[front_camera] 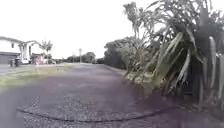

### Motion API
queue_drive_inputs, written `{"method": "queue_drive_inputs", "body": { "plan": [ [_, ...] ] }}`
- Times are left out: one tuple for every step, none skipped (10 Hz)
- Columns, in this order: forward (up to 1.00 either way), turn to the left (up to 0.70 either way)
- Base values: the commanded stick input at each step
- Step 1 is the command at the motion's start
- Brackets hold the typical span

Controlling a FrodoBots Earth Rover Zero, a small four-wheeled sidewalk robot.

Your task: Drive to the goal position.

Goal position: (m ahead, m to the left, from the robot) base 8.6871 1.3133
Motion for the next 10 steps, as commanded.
{"method": "queue_drive_inputs", "body": {
  "plan": [
    [0.7,0.02],
    [0.7,0.02],
    [0.7,0.02],
    [0.7,0.02],
    [0.7,0.02],
    [0.7,0.02],
    [0.7,0.02],
    [0.7,0.02],
    [0.7,0.02],
    [0.7,0.02]
  ]
}}
